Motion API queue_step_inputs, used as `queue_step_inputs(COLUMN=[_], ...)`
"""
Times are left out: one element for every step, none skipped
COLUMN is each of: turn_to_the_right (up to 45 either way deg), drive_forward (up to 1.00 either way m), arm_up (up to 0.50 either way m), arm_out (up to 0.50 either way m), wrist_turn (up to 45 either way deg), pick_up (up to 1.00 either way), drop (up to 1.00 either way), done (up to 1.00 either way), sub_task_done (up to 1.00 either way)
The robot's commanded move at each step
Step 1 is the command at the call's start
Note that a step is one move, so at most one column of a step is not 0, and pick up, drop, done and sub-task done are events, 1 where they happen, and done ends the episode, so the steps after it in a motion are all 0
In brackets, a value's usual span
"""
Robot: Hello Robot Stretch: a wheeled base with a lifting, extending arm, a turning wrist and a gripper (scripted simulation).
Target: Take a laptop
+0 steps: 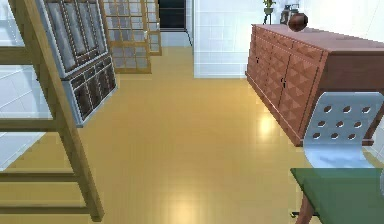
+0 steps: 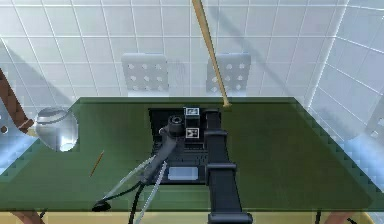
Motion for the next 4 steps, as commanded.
queue_step_inputs(turn_to_the_right=[0.0,0.0,0.0,0.0], drive_forward=[0.00,0.00,0.00,0.00], arm_up=[0.00,0.00,0.00,-0.30], arm_out=[0.00,0.00,0.00,0.00], wrist_turn=[45.0,45.0,36.0,0.0], pick_up=[0.00,0.00,0.00,0.00], drop=[0.00,0.00,0.00,0.00], done=[0.00,0.00,0.00,0.00], sub_task_done=[0.00,0.00,0.00,0.00])
